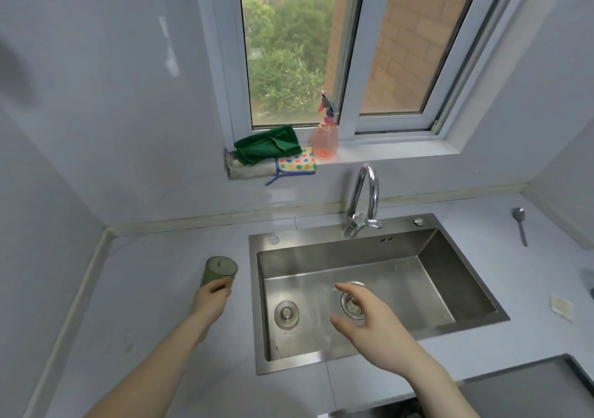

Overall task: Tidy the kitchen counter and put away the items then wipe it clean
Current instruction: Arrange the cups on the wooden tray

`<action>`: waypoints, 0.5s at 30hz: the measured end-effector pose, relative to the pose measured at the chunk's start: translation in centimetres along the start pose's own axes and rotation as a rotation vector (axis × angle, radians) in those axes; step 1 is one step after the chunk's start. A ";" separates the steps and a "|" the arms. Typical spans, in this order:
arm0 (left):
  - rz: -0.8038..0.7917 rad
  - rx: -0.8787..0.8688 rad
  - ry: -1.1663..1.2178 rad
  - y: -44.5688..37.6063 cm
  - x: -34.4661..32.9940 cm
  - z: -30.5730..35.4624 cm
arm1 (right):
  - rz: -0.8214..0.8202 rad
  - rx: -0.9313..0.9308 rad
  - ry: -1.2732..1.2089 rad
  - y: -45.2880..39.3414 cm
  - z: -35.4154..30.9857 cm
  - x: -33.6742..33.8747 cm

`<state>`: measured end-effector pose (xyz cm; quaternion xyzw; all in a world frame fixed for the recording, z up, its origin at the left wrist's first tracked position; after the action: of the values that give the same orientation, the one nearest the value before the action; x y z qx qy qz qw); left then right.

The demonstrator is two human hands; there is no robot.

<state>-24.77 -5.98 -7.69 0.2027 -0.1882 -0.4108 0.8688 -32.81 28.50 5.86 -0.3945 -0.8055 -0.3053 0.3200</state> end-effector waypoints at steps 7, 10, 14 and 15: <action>-0.196 -0.145 -0.070 5.9 -4.6 2.7 | 0.019 -0.098 -0.075 3.3 4.5 0.9; -0.289 -0.201 -0.074 8.7 -8.8 4.4 | 0.051 -0.150 -0.078 5.7 7.1 2.4; -0.426 -0.266 -0.098 12.6 -15.7 6.3 | 0.102 -0.209 -0.090 9.1 10.8 5.2; -0.463 -0.273 -0.106 13.6 -17.6 6.7 | 0.115 -0.223 -0.095 10.1 11.8 5.9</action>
<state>-29.84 14.49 2.05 0.0994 -0.1250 -0.6302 0.7598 -30.53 44.97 5.53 -0.4873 -0.7569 -0.3549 0.2524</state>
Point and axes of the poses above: each hand's wrist, its own y-axis away from the middle knuckle, its own x-axis out of the back of the hand, z = x × y, the point moved 10 cm from there along -y, towards the middle knuckle, and after that the axes turned 10 degrees about y, right-handed, at the moved point
